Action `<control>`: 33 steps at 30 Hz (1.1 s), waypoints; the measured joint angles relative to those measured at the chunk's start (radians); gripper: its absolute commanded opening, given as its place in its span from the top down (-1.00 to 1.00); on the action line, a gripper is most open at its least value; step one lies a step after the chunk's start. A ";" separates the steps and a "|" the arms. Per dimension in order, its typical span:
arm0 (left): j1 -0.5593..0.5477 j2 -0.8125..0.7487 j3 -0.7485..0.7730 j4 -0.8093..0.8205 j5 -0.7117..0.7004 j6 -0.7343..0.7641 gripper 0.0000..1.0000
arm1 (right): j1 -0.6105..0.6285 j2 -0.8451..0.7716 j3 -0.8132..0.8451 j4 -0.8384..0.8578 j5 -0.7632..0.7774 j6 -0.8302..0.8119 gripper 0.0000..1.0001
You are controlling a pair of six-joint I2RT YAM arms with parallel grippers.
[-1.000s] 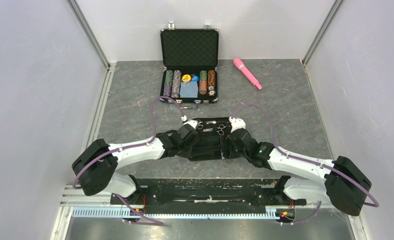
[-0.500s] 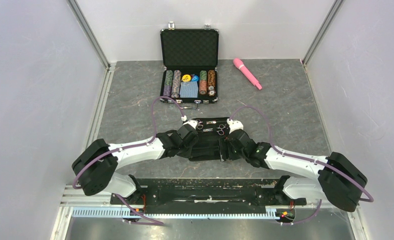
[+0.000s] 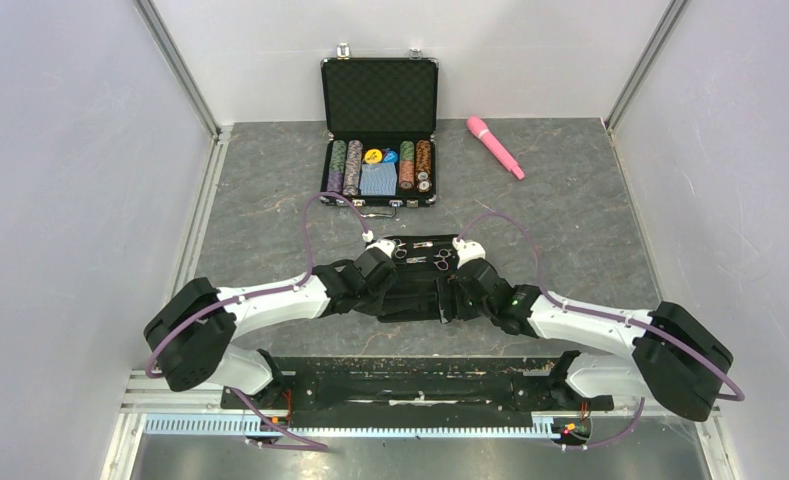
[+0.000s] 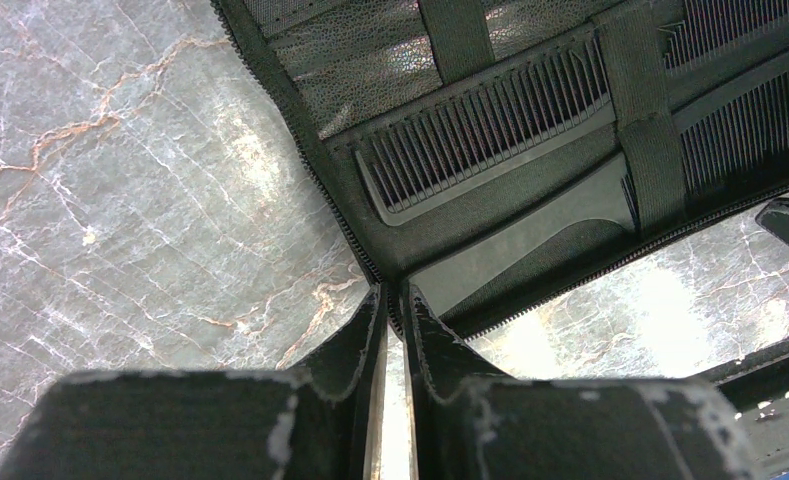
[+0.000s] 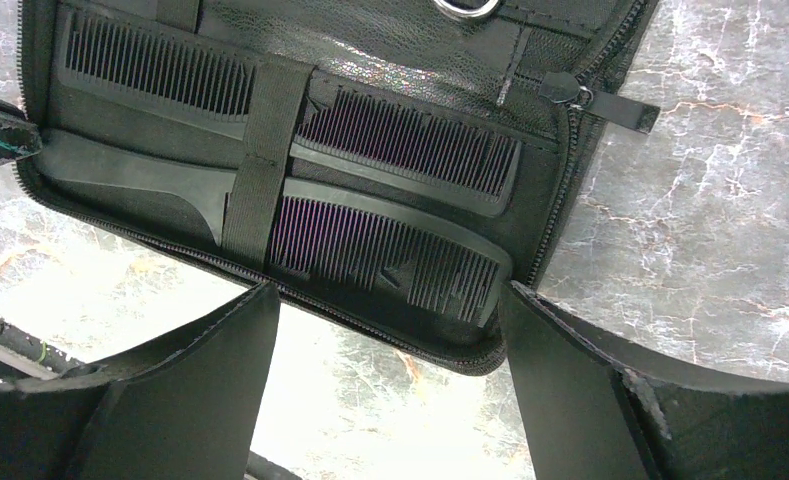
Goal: Sort the hair-cutting tools
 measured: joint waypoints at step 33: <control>0.197 -0.543 0.089 -0.239 -0.221 -0.067 -1.00 | 0.005 0.038 0.163 -0.151 -0.242 -0.500 -0.03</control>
